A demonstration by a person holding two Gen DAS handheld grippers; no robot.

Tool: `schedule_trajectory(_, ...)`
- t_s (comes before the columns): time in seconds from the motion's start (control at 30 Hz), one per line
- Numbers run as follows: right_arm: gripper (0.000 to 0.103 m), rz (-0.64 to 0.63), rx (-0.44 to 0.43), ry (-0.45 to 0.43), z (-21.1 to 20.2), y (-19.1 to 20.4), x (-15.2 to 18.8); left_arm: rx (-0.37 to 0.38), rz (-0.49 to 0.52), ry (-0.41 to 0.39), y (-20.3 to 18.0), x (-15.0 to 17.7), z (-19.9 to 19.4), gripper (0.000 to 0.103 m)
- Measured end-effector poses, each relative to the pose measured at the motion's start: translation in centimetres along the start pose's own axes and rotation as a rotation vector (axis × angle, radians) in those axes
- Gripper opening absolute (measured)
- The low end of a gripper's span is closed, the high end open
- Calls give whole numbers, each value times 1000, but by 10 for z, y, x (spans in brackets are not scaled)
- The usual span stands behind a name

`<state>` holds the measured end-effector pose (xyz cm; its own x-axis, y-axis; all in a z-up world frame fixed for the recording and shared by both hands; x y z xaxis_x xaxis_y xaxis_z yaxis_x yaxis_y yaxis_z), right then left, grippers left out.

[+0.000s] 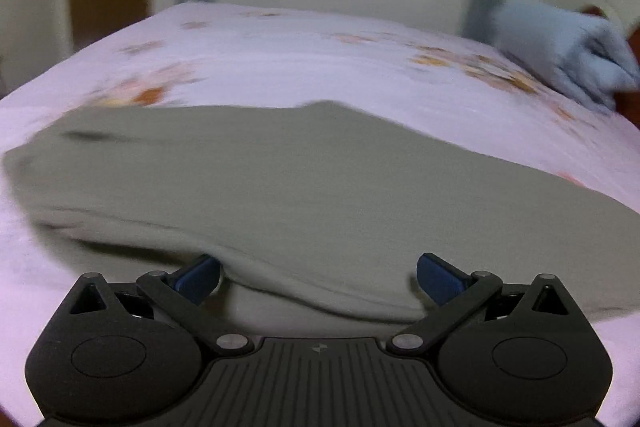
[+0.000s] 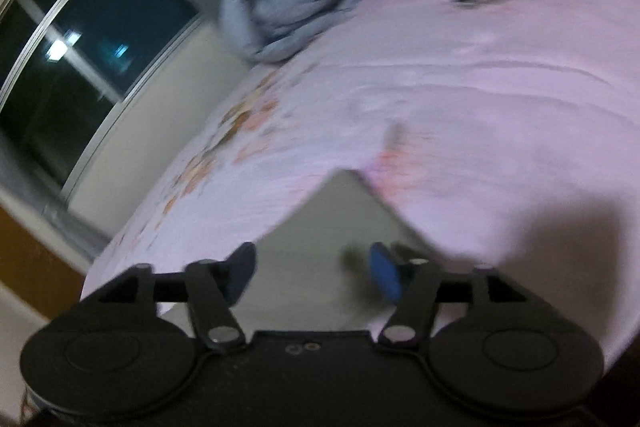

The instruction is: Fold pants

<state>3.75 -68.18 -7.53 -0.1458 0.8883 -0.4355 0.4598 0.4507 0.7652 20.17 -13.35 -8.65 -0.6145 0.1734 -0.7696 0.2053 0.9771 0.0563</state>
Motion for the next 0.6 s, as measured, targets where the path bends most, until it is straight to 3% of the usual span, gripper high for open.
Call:
schedule_trajectory(0.13,63,85,2,8,2,-18,12,140,52,-55,-85,-11,-9,103)
schedule_trajectory(0.23,63,90,-14,10,2,-13,20,168,122,-90,-138,-17,-11,103)
schedule_trajectory(0.4,64,102,-31,36,11,-12,27,100,101,-93,-173,-24,-15,103)
schedule_trajectory(0.47,65,105,-29,48,14,-15,30,-3,149,-73,-179,-20,-9,103)
schedule_trajectory(0.57,65,103,-28,41,13,-16,31,3,209,63,-181,1,19,103)
schedule_trajectory(0.6,64,100,-25,40,12,-16,31,-13,216,16,-182,1,12,103)
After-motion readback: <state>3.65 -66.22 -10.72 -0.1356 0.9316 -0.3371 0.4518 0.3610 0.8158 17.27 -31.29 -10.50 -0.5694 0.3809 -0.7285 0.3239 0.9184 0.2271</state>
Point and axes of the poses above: each gripper's, at about its wrist camera, not at the fingertips, and z roughly the way its jaws point, y to its left, x to its underside, the point moved 5 cm from there along z, roughly the way its jaws point, and after that the axes turned 11 degrees about z, right-handed, at the moved point
